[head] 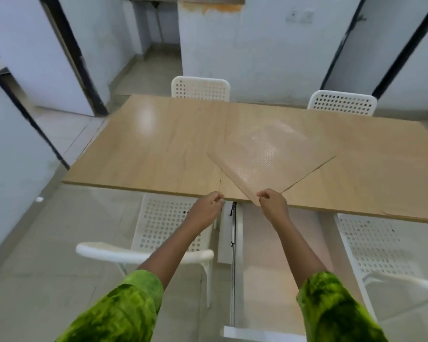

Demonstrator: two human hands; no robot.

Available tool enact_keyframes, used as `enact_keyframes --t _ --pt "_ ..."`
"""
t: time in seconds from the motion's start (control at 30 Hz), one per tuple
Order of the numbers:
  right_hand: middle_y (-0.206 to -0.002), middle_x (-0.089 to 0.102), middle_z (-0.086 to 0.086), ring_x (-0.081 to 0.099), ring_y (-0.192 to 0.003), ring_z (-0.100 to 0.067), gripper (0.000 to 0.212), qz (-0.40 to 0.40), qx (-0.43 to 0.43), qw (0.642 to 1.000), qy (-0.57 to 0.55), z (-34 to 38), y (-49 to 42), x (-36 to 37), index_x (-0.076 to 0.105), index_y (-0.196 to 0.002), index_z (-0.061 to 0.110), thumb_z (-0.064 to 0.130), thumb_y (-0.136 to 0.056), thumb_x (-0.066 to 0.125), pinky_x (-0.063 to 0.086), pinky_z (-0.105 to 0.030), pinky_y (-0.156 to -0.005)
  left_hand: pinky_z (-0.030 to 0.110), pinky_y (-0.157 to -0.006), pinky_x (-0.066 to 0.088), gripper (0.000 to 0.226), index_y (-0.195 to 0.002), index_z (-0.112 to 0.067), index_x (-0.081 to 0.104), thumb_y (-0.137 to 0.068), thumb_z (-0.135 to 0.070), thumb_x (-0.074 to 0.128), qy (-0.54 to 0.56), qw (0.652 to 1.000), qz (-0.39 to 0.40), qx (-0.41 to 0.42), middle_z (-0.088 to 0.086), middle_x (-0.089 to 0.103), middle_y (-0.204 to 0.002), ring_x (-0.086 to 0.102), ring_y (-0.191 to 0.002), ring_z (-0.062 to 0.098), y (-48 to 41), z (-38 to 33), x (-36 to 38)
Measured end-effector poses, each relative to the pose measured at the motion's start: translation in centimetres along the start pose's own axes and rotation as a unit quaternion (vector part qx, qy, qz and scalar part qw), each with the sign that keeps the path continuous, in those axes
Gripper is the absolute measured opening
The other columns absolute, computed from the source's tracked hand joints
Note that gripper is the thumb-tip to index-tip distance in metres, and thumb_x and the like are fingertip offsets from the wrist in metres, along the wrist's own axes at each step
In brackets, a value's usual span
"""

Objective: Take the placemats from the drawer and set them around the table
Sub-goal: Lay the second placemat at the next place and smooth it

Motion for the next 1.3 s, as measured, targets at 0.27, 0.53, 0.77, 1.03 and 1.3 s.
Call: enact_keyframes --t 0.27,0.53,0.77,1.03,1.3 --pt "-0.136 0.053 -0.007 0.051 -0.121 -0.025 0.039 0.054 -0.024 0.982 0.178 2.6 -5.0 3.3 0.052 -0.131 0.017 0.016 -0.093 0.045 0.041 -0.029 -0.093 0.03 -0.096 0.041 0.039 -0.134 -0.015 0.048 -0.098 -0.027 0.04 -0.017 0.999 0.051 -0.003 0.004 0.051 -0.137 0.049 -0.122 0.019 -6.1 1.3 -1.7" --pt "-0.115 0.059 -0.017 0.058 -0.103 -0.032 0.028 0.065 -0.063 0.912 0.401 3.1 -7.8 6.6 0.054 -0.112 0.001 0.017 -0.092 0.043 0.044 -0.033 -0.079 0.038 -0.105 0.04 0.037 -0.133 -0.011 0.049 -0.098 -0.021 0.041 0.094 0.989 0.083 -0.079 0.005 0.052 -0.136 0.049 -0.124 0.019 -11.9 2.4 -1.9" --pt "-0.111 0.064 -0.016 0.059 -0.097 -0.031 0.022 0.094 -0.071 0.872 0.475 4.3 -8.7 7.3 0.059 -0.098 0.003 0.014 -0.091 0.041 0.044 -0.032 -0.077 0.031 -0.073 0.047 0.012 -0.093 -0.014 0.055 -0.096 -0.013 0.043 0.321 0.92 0.096 -0.205 0.001 0.054 -0.091 0.054 -0.082 0.014 -16.0 3.2 -1.1" --pt "-0.097 0.064 -0.022 0.049 -0.076 -0.025 0.033 0.055 -0.016 0.918 0.394 4.3 -9.8 5.2 0.031 -0.061 0.012 0.017 -0.093 0.038 0.03 -0.029 -0.066 0.036 -0.096 0.043 0.036 -0.129 0.001 0.045 -0.099 -0.017 0.038 0.393 0.872 0.18 -0.231 0.015 0.053 -0.128 0.052 -0.121 0.026 -18.1 2.9 -0.6" --pt "-0.07 0.055 -0.017 0.044 -0.059 -0.024 0.013 -0.075 -0.086 0.935 0.336 6.7 -8.7 2.4 0.038 -0.082 0.012 0.015 -0.094 0.037 0.022 -0.033 -0.049 0.036 -0.088 0.049 0.066 -0.147 -0.013 0.027 -0.092 -0.042 0.05 0.373 0.861 0.292 -0.187 0.015 0.037 -0.146 0.044 -0.129 0.033 -20.0 -1.3 1.4"
Point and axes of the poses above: each hand's wrist, its own y-axis away from the middle knuckle, its own x-axis out of the palm, z = x × y, the point moved 4 cm from there along -y, towards the middle knuckle
